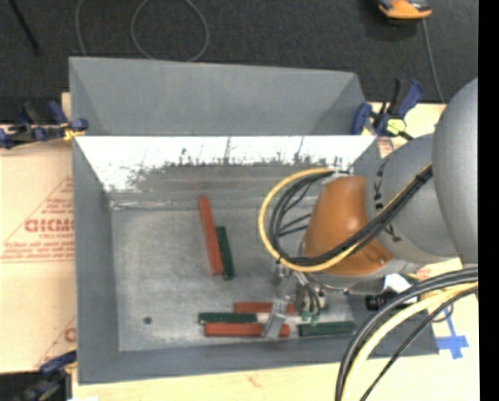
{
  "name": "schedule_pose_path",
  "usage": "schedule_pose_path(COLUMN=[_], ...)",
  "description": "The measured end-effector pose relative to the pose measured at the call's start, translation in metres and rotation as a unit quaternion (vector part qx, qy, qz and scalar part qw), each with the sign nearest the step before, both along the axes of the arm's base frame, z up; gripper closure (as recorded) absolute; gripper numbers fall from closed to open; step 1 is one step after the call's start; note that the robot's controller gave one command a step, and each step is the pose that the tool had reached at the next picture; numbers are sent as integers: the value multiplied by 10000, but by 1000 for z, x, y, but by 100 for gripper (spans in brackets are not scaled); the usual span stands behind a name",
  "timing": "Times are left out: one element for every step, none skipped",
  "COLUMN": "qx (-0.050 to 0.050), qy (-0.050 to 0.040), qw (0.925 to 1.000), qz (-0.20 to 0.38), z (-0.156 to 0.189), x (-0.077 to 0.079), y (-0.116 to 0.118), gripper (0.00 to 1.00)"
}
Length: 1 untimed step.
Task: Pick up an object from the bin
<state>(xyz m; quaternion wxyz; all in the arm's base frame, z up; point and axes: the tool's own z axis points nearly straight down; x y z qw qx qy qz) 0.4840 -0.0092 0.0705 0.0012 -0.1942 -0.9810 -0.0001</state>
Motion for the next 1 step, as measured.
schedule_pose_path(qx=[6], qy=[-35], qw=[9997], qz=[249], z=[7], x=[0], y=[52], gripper=[0])
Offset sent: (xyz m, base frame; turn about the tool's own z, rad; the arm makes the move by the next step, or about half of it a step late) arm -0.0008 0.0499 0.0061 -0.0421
